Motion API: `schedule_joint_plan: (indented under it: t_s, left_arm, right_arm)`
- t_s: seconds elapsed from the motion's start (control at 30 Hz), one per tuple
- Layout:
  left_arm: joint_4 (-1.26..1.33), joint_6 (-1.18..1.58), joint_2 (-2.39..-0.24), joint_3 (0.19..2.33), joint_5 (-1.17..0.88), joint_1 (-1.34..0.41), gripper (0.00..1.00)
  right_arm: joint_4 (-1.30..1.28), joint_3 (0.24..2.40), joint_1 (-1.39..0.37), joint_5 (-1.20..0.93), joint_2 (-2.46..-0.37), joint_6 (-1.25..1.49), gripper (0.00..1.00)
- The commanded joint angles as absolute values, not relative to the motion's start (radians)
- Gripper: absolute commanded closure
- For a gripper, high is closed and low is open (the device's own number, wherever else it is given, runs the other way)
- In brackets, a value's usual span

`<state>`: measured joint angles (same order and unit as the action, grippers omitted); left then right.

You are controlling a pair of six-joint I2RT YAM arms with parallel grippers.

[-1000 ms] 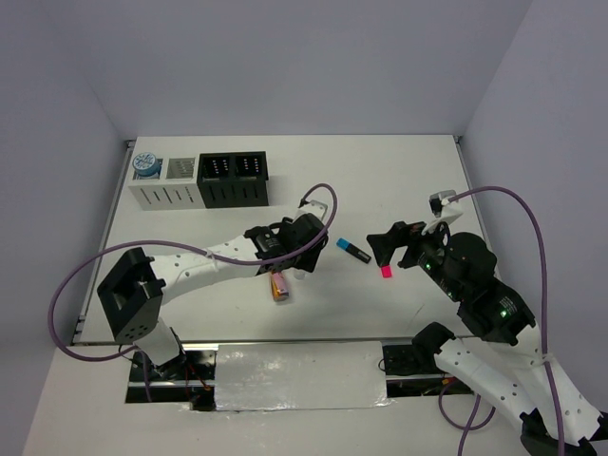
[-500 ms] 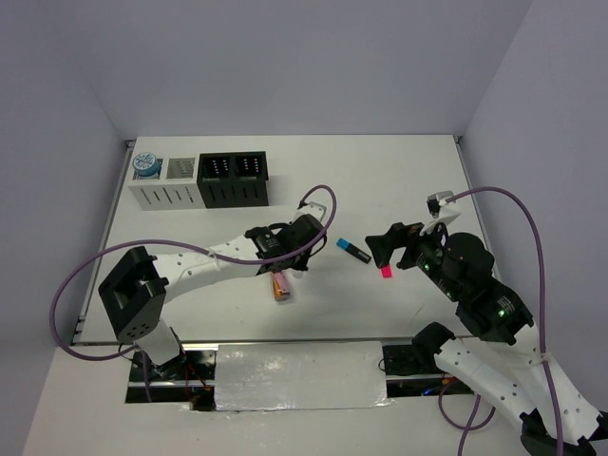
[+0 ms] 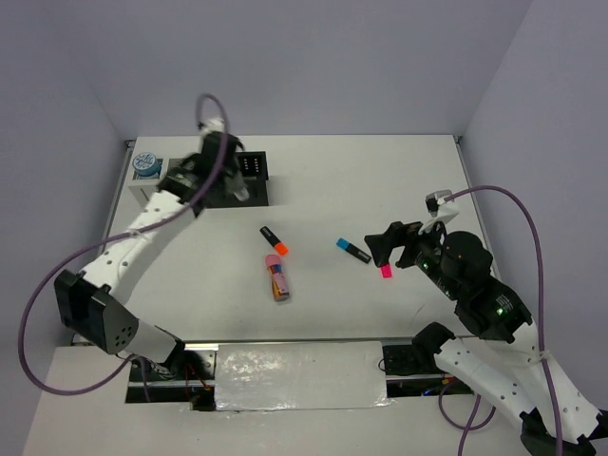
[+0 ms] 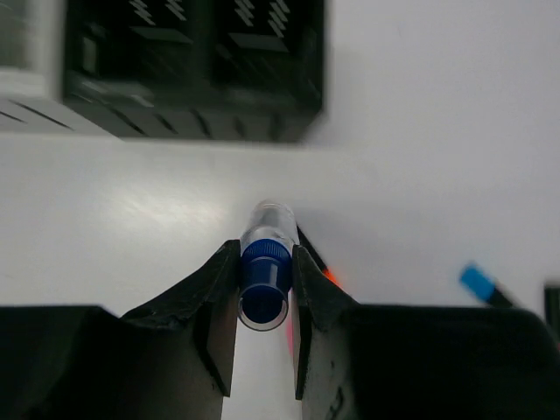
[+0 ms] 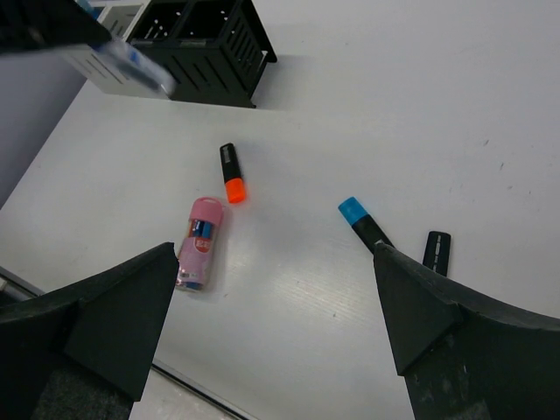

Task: Sort the stationery into containers
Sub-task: Pick up the stationery from the center of the board, then place the stationery in the storage box.

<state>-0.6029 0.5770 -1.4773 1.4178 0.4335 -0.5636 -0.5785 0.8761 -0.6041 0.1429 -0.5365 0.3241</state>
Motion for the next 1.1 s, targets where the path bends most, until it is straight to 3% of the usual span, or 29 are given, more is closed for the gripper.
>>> schedule_joint_plan:
  t_s: [0.0, 0.2, 0.4, 0.9, 1.07]
  left_arm:
    - [-0.640, 0.543, -1.411, 1.581, 0.390, -0.340, 1.00]
    - [-0.637, 0.485, -1.567, 1.822, 0.263, -0.082, 1.00]
    - [-0.744, 0.454, -1.733, 2.039, 0.222, 0.008, 1.00]
    - [-0.687, 0.430, -1.838, 1.931, 0.204, 0.045, 1.00]
    - [-0.693, 0.430, -1.871, 1.921, 0.255, 0.046, 0.92]
  right_arm:
    - [-0.519, 0.882, -0.601, 0.137, -0.557, 0.314, 0.00]
    - [-0.489, 0.871, -0.601, 0.110, -0.583, 0.318, 0.00]
    - [-0.485, 0.868, -0.601, 0.100, -0.603, 0.304, 0.00]
    - [-0.462, 0.862, -0.601, 0.061, -0.638, 0.311, 0.00]
    - [-0.454, 0.851, -0.601, 0.045, -0.635, 0.316, 0.00]
